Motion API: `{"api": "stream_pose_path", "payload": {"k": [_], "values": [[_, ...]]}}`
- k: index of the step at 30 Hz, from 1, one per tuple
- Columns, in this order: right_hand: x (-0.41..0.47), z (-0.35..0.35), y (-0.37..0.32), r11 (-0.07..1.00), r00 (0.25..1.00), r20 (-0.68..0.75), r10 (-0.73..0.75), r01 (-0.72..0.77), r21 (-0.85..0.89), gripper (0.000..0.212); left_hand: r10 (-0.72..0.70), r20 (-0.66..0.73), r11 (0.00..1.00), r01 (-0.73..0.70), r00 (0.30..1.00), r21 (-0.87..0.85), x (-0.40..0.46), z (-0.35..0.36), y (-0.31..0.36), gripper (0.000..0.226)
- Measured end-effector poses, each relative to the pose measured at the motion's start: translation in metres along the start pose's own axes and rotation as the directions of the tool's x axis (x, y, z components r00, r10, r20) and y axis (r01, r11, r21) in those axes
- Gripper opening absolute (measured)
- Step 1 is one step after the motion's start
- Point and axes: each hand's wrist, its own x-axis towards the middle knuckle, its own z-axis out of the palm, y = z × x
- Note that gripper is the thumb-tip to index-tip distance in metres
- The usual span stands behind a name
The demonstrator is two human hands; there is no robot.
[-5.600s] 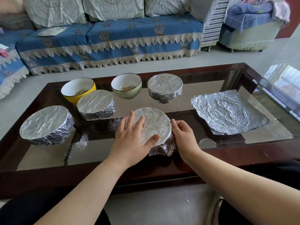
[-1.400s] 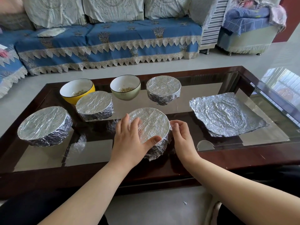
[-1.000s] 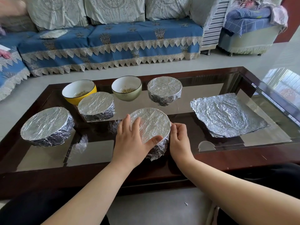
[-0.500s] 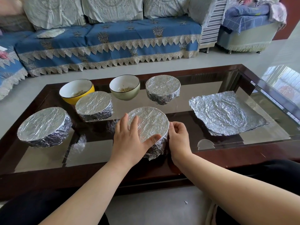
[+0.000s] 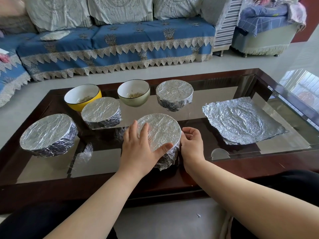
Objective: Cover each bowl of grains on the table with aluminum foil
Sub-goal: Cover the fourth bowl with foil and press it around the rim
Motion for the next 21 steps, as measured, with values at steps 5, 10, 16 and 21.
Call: {"api": "stream_pose_path", "payload": {"k": [5, 10, 16, 21], "values": [[-0.002, -0.001, 0.001, 0.999, 0.998, -0.038, -0.041, 0.040, -0.020, 0.003, -0.001, -0.006, 1.000, 0.001, 1.000, -0.004, -0.001, 0.002, 0.001, 0.124], [-0.010, -0.008, -0.002, 0.999, 0.998, -0.039, -0.047, 0.046, -0.014, 0.018, 0.001, -0.002, 1.000, -0.001, 1.000, 0.016, -0.001, 0.001, 0.001, 0.125], [-0.027, -0.007, 0.001, 0.997, 0.997, 0.053, -0.062, 0.064, -0.043, 0.037, 0.007, -0.016, 1.000, -0.007, 1.000, 0.019, 0.001, 0.002, 0.001, 0.135], [-0.036, -0.009, 0.002, 0.995, 0.995, 0.037, -0.091, 0.093, -0.041, 0.034, -0.006, 0.017, 1.000, 0.005, 1.000, 0.017, 0.001, -0.001, 0.003, 0.141]]}}
